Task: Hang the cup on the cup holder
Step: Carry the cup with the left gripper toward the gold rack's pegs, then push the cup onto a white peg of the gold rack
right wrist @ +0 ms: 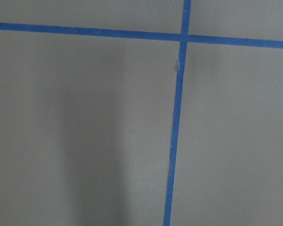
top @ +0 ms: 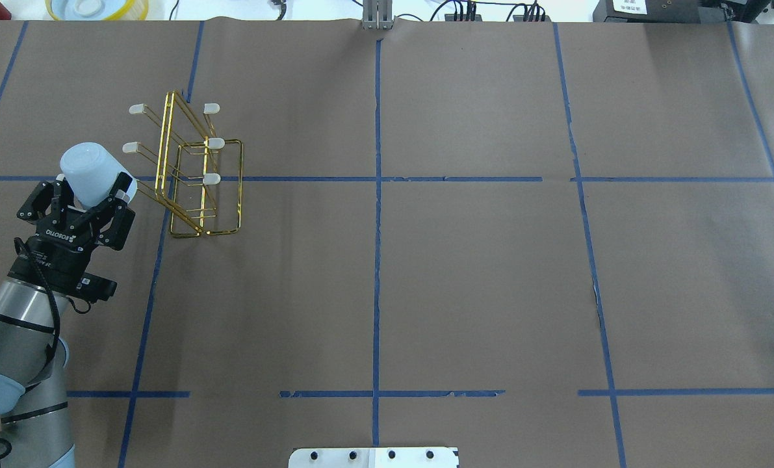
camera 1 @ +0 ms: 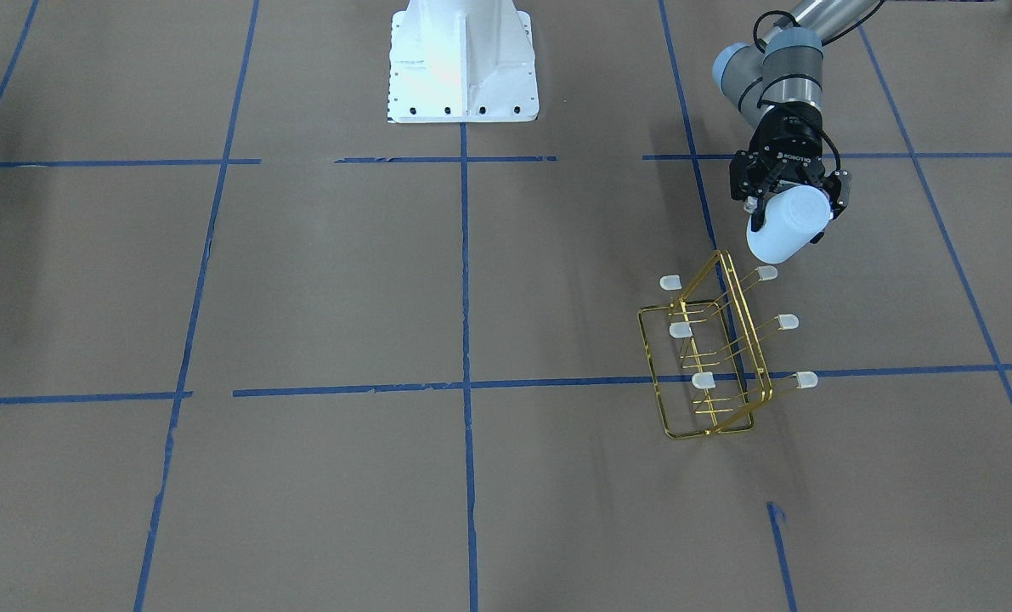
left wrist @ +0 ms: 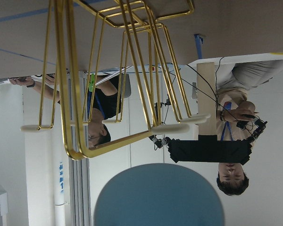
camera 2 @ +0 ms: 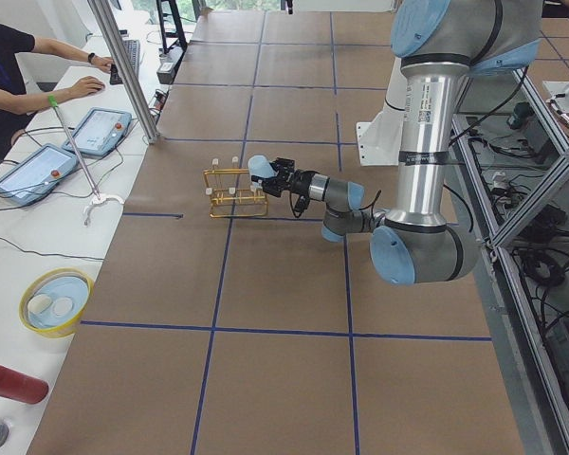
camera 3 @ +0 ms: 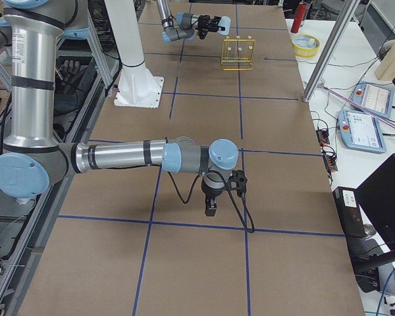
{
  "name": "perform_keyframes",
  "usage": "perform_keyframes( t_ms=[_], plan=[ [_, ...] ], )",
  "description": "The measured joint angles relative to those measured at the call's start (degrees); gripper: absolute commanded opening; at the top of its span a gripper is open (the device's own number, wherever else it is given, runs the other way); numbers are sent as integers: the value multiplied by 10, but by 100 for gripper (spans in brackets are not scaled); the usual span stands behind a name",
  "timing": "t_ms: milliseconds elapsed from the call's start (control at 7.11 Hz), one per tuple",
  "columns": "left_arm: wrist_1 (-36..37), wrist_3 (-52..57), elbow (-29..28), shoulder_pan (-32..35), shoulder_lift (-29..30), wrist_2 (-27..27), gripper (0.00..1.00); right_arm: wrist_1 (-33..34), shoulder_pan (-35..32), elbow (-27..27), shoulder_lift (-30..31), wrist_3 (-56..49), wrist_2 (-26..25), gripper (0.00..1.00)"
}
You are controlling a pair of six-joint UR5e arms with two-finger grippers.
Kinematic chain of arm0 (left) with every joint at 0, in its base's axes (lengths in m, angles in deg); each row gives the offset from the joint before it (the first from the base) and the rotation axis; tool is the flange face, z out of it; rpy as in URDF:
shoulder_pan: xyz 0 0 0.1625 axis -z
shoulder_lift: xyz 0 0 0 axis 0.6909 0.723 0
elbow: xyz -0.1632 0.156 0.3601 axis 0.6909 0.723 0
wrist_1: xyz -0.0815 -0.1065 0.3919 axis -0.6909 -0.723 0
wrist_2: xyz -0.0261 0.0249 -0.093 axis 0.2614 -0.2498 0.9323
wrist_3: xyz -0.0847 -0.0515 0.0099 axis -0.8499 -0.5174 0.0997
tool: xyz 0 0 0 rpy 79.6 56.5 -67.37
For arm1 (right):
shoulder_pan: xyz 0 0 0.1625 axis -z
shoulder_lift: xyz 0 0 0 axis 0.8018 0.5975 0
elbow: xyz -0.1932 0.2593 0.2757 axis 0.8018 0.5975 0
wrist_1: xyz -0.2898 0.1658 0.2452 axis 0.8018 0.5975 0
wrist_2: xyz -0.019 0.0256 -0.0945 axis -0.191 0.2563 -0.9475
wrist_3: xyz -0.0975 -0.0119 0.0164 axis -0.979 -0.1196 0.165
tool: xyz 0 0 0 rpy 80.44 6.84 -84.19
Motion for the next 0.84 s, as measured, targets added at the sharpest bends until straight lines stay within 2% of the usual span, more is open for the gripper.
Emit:
perform_keyframes(
  t_ms=[844],
  plan=[
    [-1, 1, -43, 20, 28, 10, 0, 0, 0, 0, 0, 0, 0, 100]
  ],
)
